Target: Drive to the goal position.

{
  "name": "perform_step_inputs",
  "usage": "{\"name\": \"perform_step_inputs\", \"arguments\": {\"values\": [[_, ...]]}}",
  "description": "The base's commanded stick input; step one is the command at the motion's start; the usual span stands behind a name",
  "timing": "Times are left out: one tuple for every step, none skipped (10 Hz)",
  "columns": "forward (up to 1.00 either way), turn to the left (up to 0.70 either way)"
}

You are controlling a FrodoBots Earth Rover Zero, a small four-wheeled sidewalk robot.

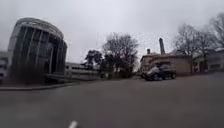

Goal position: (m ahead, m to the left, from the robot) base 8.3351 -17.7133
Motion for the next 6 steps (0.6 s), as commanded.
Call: {"name": "perform_step_inputs", "arguments": {"values": [[1.0, 0.01], [1.0, 0.01], [1.0, 0.01], [1.0, 0.01], [1.0, 0.01], [1.0, 0.01]]}}
